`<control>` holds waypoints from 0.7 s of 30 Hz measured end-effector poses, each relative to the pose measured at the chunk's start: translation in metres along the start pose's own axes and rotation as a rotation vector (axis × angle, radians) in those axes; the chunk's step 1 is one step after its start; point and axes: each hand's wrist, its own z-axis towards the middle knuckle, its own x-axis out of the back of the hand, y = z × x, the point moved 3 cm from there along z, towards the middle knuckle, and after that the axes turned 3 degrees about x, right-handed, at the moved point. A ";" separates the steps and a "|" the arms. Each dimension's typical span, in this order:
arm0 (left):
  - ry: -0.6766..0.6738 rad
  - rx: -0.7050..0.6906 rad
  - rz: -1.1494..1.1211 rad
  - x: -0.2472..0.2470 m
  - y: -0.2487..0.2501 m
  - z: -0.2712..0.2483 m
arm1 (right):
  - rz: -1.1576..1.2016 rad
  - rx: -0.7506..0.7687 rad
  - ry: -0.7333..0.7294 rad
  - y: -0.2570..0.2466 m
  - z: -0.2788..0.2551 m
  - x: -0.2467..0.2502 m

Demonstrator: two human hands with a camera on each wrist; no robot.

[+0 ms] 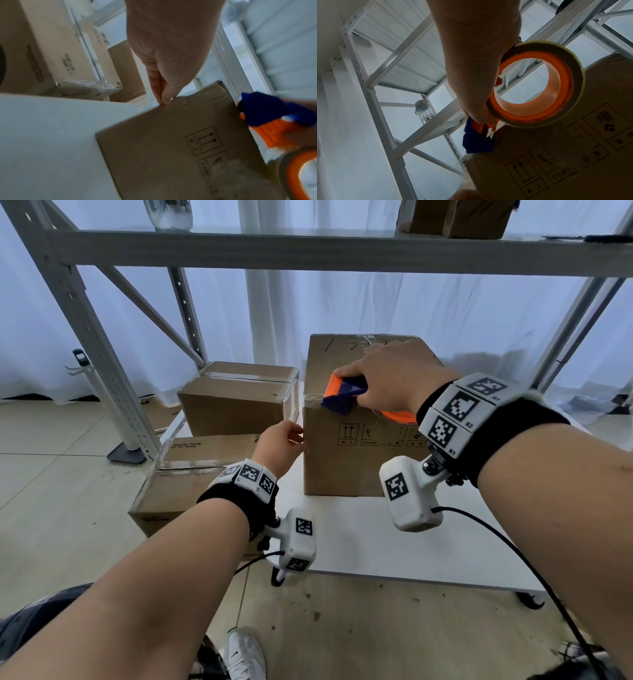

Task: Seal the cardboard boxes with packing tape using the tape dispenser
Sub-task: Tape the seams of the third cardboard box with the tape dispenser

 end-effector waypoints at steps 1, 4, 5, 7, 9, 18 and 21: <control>-0.010 -0.028 0.054 0.000 0.000 0.000 | -0.007 -0.002 -0.003 0.000 0.001 -0.001; -0.041 -0.079 0.130 0.002 0.004 0.005 | -0.012 0.000 -0.003 0.000 0.002 -0.003; -0.054 -0.098 0.160 0.004 0.006 0.007 | -0.011 0.002 0.000 0.001 0.002 -0.003; -0.101 -0.138 0.221 0.009 0.011 0.010 | -0.010 0.005 0.004 0.001 0.003 -0.003; -0.165 -0.160 0.275 0.014 0.015 0.011 | -0.001 0.007 0.003 0.001 0.002 -0.003; -0.138 -0.273 0.280 0.029 0.025 0.016 | 0.052 0.012 0.009 0.002 0.002 -0.001; -0.044 -0.330 0.397 0.037 0.036 0.018 | 0.060 0.009 0.007 0.002 0.002 0.001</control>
